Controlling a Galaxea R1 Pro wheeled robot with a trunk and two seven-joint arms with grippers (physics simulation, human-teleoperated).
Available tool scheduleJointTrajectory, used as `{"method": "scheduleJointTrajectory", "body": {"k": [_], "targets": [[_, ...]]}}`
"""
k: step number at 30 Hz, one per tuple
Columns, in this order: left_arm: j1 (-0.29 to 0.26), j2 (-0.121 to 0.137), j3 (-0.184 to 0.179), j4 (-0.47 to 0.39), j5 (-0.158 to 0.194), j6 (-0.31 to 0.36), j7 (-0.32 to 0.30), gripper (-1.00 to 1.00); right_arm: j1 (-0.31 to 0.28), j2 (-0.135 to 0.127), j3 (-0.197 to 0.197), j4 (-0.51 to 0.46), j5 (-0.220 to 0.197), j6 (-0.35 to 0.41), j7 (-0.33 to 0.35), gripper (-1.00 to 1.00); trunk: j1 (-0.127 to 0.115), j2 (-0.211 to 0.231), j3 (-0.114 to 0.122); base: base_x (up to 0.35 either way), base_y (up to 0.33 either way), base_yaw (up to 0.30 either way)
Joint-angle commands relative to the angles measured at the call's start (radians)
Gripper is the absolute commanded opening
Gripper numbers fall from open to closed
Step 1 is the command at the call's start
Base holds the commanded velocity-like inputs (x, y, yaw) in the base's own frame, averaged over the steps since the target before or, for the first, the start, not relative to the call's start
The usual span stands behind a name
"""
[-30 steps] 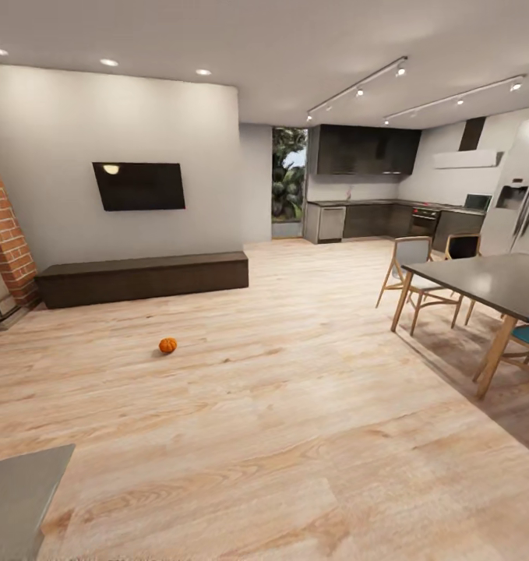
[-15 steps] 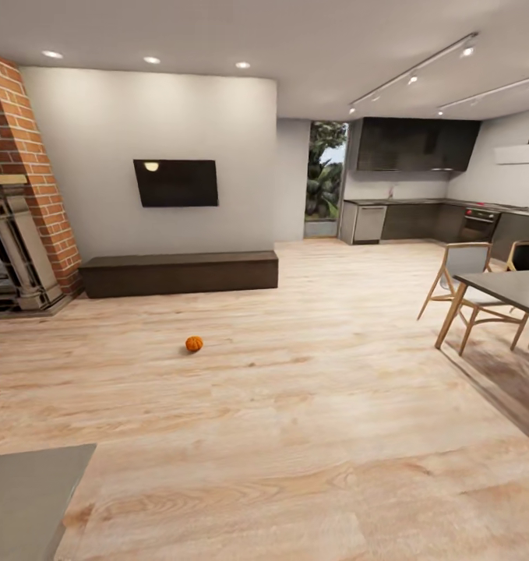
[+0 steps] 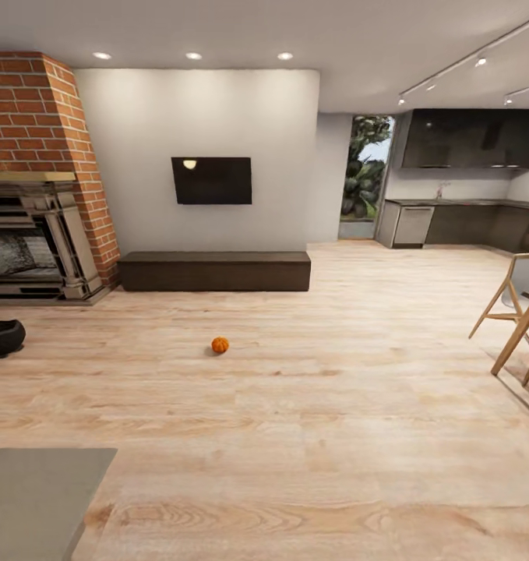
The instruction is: Place each of the two pumpkins and all three candles from the living room inside a cabinet in the living room (use any cabinet), then make sure every cabinet is closed, and position the cauldron so it is next to a table in the living room.
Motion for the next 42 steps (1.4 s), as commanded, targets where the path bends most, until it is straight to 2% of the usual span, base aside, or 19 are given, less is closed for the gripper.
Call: {"method": "scheduleJointTrajectory", "body": {"k": [1,16,36,42], "targets": [[0.0,0.0,-0.001,-0.002,-0.001,-0.003,0.0,1.0,-0.001,0.0,0.0,0.001,-0.001,-0.004,0.0,1.0,0.001,0.0,-0.001,0.327,0.0,0.268],[0.0,-0.002,-0.002,-0.002,-0.001,-0.016,0.0,1.0,-0.001,0.0,0.0,0.001,0.005,-0.005,0.0,1.0,0.001,0.0,-0.001,0.327,-0.022,0.268],[0.001,-0.003,-0.004,-0.002,-0.001,-0.016,0.0,1.0,-0.001,-0.001,-0.002,-0.001,-0.003,-0.006,0.0,1.0,0.001,0.0,-0.001,0.253,-0.234,0.268],[0.0,-0.003,-0.024,-0.002,-0.001,-0.017,0.0,1.0,-0.001,-0.001,-0.003,-0.002,-0.003,-0.004,0.001,1.0,0.001,0.0,-0.001,0.217,-0.16,0.268]]}}
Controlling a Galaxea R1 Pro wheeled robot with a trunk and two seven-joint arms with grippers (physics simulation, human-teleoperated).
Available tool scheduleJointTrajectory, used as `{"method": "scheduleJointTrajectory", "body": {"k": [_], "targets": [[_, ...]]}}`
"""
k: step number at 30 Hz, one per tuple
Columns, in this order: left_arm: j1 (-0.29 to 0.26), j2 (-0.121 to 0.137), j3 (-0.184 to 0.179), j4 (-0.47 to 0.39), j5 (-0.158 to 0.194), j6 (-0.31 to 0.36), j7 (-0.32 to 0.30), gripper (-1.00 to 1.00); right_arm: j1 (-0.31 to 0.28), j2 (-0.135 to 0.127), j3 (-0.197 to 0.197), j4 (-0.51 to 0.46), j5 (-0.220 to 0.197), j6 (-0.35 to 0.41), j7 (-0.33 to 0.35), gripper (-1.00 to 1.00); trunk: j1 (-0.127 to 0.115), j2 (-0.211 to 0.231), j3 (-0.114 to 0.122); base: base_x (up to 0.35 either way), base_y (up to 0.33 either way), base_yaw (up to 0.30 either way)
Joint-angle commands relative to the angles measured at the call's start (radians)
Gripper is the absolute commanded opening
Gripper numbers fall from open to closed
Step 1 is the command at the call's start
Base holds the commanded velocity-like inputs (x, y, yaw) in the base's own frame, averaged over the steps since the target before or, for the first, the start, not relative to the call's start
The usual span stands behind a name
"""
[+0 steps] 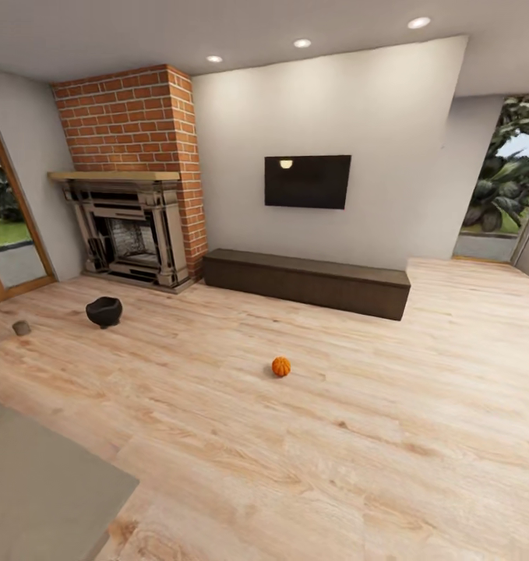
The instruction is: Place each of the two pumpkins and all three candles from the living room inside a cabinet in the living room (use any cabinet), then make sure every cabinet is closed, and position the cauldron so it is next to a table in the living room.
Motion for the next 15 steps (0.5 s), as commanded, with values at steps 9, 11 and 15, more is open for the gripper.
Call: {"method": "scheduleJointTrajectory", "body": {"k": [9,11,15], "targets": [[0.001,0.002,-0.004,-0.002,0.005,-0.027,0.001,1.0,-0.001,0.0,-0.004,-0.002,-0.005,-0.004,-0.008,1.0,0.0,0.0,-0.001,0.024,-0.018,0.205],[0.001,0.004,-0.005,-0.002,0.006,-0.028,0.001,1.0,-0.001,0.0,-0.002,-0.004,-0.004,-0.004,-0.008,1.0,0.0,0.0,-0.001,0.001,-0.001,0.03],[0.001,0.008,0.0,-0.002,0.009,-0.028,0.002,1.0,-0.001,-0.006,0.001,-0.007,-0.004,-0.005,-0.009,1.0,0.0,0.0,-0.001,0.0,0.0,0.009]]}}
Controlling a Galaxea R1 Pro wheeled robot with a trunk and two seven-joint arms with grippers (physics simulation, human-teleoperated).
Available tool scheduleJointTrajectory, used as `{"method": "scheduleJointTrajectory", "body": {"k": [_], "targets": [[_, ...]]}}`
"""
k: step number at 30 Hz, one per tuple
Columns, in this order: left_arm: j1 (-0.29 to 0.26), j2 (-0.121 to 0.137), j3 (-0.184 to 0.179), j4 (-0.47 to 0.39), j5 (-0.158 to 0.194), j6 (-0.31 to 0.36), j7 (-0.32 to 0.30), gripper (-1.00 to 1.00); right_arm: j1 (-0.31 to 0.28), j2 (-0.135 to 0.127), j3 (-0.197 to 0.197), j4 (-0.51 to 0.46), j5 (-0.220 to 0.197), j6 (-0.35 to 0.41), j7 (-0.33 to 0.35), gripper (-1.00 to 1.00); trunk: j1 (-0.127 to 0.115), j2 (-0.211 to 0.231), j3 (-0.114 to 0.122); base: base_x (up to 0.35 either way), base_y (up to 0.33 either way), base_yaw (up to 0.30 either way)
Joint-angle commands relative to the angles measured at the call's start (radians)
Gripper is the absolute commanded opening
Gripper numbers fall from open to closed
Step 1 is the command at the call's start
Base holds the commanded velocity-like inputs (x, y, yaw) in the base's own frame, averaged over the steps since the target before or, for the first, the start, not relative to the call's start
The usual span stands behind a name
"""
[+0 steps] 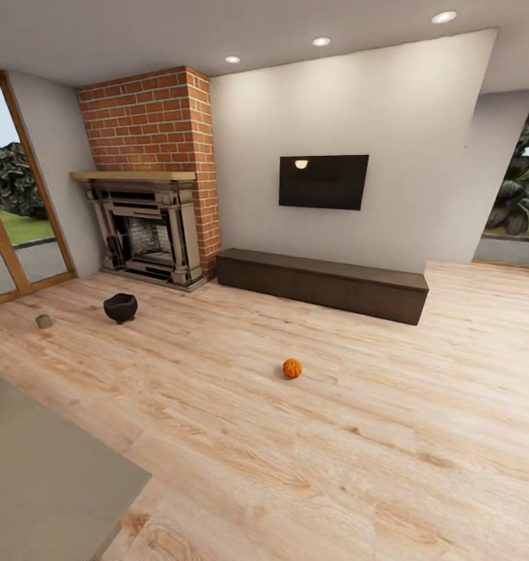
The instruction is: Place each of the two pumpkins and all three candles from the living room inside a cabinet in the living room (use any cabinet), then make sure every cabinet is closed, and position the cauldron so it is next to a table in the living room.
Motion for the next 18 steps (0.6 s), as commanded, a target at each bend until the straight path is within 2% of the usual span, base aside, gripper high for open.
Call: {"method": "scheduleJointTrajectory", "body": {"k": [1,4,7,9,10,12,13,15,18], "targets": [[0.0,-0.002,-0.002,-0.002,0.001,-0.002,0.003,1.0,-0.001,0.001,-0.003,0.001,-0.001,-0.004,-0.001,1.0,0.0,0.0,-0.001,0.0,0.0,-0.015],[-0.012,-0.004,-0.004,-0.016,0.002,0.0,0.009,1.0,-0.001,0.005,0.0,0.0,0.0,-0.004,0.0,1.0,0.0,0.0,-0.001,0.0,0.0,-0.089],[-0.041,0.003,0.0,-0.128,0.014,0.027,0.008,1.0,-0.001,0.008,-0.002,-0.003,-0.001,-0.019,0.005,1.0,0.0,0.0,-0.001,0.0,0.0,-0.043],[-0.051,0.005,0.001,-0.195,0.029,0.086,0.008,1.0,-0.005,0.008,-0.003,-0.021,-0.002,-0.017,0.006,1.0,0.0,0.0,-0.001,0.0,0.0,-0.015],[-0.065,0.006,0.002,-0.253,0.044,0.19,0.006,1.0,-0.015,0.008,-0.006,-0.08,-0.006,0.003,0.005,1.0,0.0,0.0,-0.001,0.0,0.0,-0.007],[-0.103,0.005,0.002,-0.327,0.05,0.339,0.008,1.0,-0.024,0.008,-0.021,-0.195,-0.044,0.093,0.002,1.0,0.0,0.0,-0.001,0.0,0.0,-0.004],[-0.131,0.004,0.002,-0.365,0.052,0.41,0.01,1.0,-0.029,0.007,-0.034,-0.286,-0.098,0.201,-0.001,1.0,0.0,0.0,-0.001,0.0,0.0,-0.001],[-0.17,-0.001,-0.001,-0.394,0.049,0.456,0.012,1.0,-0.052,0.004,-0.042,-0.391,-0.167,0.334,-0.005,1.0,0.0,0.0,-0.001,0.0,0.0,0.0],[-0.218,-0.008,-0.007,-0.407,0.038,0.48,0.013,1.0,-0.105,0.001,-0.046,-0.457,-0.216,0.42,-0.007,1.0,0.0,0.0,-0.001,0.0,0.0,0.0]]}}
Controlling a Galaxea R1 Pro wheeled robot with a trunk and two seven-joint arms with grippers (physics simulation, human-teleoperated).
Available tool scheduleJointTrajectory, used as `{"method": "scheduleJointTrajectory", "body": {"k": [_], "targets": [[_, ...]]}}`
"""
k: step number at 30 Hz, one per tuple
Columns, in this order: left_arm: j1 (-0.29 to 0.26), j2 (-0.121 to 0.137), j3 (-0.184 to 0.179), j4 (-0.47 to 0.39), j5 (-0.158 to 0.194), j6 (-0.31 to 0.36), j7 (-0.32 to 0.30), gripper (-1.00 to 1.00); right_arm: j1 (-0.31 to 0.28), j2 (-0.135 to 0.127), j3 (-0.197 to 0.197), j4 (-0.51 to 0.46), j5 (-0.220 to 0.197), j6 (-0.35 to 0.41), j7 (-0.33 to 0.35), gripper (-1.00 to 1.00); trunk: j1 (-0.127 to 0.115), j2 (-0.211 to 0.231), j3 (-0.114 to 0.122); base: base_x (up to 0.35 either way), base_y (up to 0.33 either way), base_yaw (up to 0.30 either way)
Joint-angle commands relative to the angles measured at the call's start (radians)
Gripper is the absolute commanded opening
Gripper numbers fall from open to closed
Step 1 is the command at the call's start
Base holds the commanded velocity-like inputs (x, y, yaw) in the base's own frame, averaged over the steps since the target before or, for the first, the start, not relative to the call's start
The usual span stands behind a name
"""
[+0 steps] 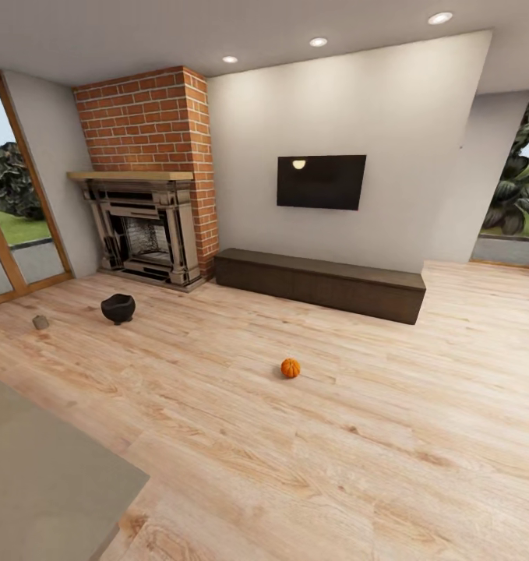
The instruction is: Place each of the two pumpkins and all three candles from the living room inside a cabinet in the living room (use any cabinet), then make sure every cabinet is closed, and position the cauldron so it is next to a table in the living room.
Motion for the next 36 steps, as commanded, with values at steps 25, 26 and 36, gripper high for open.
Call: {"method": "scheduleJointTrajectory", "body": {"k": [25,26,36], "targets": [[-0.032,-0.021,-0.033,0.035,-0.043,-0.112,0.002,1.0,-0.056,0.004,-0.008,-0.027,-0.027,-0.199,0.012,1.0,0.0,-0.001,-0.013,0.156,-0.067,-0.096],[-0.032,-0.022,-0.041,0.036,-0.043,-0.115,0.002,1.0,-0.056,0.003,-0.008,-0.027,-0.027,-0.2,0.011,1.0,0.0,-0.001,-0.014,0.251,-0.255,-0.22],[-0.032,-0.025,-0.065,0.042,-0.041,-0.139,0.002,1.0,-0.056,0.006,-0.008,-0.028,-0.028,-0.207,0.008,1.0,0.0,-0.001,-0.024,0.292,-0.149,-0.175]]}}
